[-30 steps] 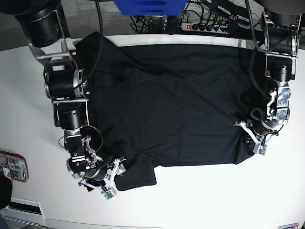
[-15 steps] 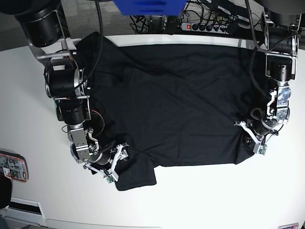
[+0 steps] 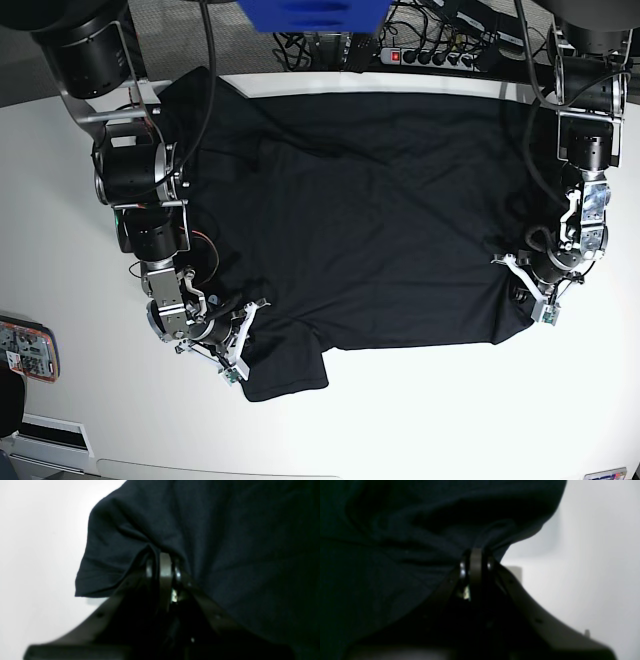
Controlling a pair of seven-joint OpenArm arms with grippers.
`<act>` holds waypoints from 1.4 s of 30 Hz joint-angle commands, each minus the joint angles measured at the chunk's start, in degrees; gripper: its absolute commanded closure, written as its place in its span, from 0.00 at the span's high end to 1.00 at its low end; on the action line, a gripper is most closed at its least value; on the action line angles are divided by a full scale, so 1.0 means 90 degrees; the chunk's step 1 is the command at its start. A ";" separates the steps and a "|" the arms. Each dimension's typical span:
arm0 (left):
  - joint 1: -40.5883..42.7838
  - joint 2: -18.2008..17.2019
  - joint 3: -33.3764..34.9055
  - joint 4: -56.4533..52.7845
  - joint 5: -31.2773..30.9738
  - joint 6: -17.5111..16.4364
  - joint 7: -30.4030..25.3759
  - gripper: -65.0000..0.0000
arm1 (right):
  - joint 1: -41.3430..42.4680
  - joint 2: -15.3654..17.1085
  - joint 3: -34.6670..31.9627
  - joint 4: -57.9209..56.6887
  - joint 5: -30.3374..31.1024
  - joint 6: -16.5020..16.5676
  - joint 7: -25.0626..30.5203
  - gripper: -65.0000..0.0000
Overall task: Fold the T-shirt properly
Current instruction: 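Adjust the right gripper's hold on the hem corner, then lift the hem with both grippers and fold it over toward the collar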
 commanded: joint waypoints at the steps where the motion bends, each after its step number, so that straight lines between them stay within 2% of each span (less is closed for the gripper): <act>1: -0.0005 -0.0045 0.0012 0.0001 0.0130 -0.0049 0.0322 0.00 | 0.0242 0.0043 0.0026 0.0108 0.0058 -0.0020 0.0108 0.00; 6: -0.0005 -0.0065 0.0012 0.0206 0.0130 -0.0049 0.0322 0.00 | 0.0125 0.0053 0.0026 0.0489 0.0068 -0.0030 0.0088 0.00; 12: 0.0464 -0.0084 0.0002 0.1143 0.0130 -0.0049 0.0322 0.00 | -0.0881 0.0053 0.0026 0.1837 0.0048 -0.0030 0.0079 0.00; 17: 0.0542 -0.0045 -0.0291 0.1300 0.0130 -0.0049 0.0322 0.00 | -0.1399 0.0053 0.0066 0.2628 0.0077 -0.0040 0.0069 0.00; 22: 0.0698 -0.0045 -0.1063 0.1436 0.0140 -0.0049 0.0322 0.00 | -0.1838 0.0053 0.1013 0.3907 0.0038 -0.0040 -0.0478 0.00; 24: 0.0982 -0.0045 -0.1209 0.1778 0.0140 -0.0049 0.0322 0.00 | -0.1848 0.0053 0.1111 0.4425 0.0028 -0.0030 -0.0517 0.00; 30: 0.1626 -0.0036 -0.1619 0.2902 0.0140 -0.0049 0.0331 0.00 | -0.2385 0.0053 0.1120 0.5187 0.0028 -0.0020 -0.1094 0.00; 33: 0.1704 0.0072 -0.1805 0.3019 0.0140 -0.0049 0.0351 0.00 | -0.2512 0.0053 0.1120 0.5578 0.0028 -0.0020 -0.1289 0.00; 38: 0.1744 0.0091 -0.1912 0.3019 0.0150 -0.0049 0.0351 0.00 | -0.2542 0.0053 0.1130 0.5822 0.0028 -0.0020 -0.1299 0.00; 42: 0.1900 0.0091 -0.1951 0.3126 0.0150 -0.0049 0.0341 0.00 | -0.3001 0.0062 0.1140 0.5900 0.0038 -0.0020 -0.1299 0.00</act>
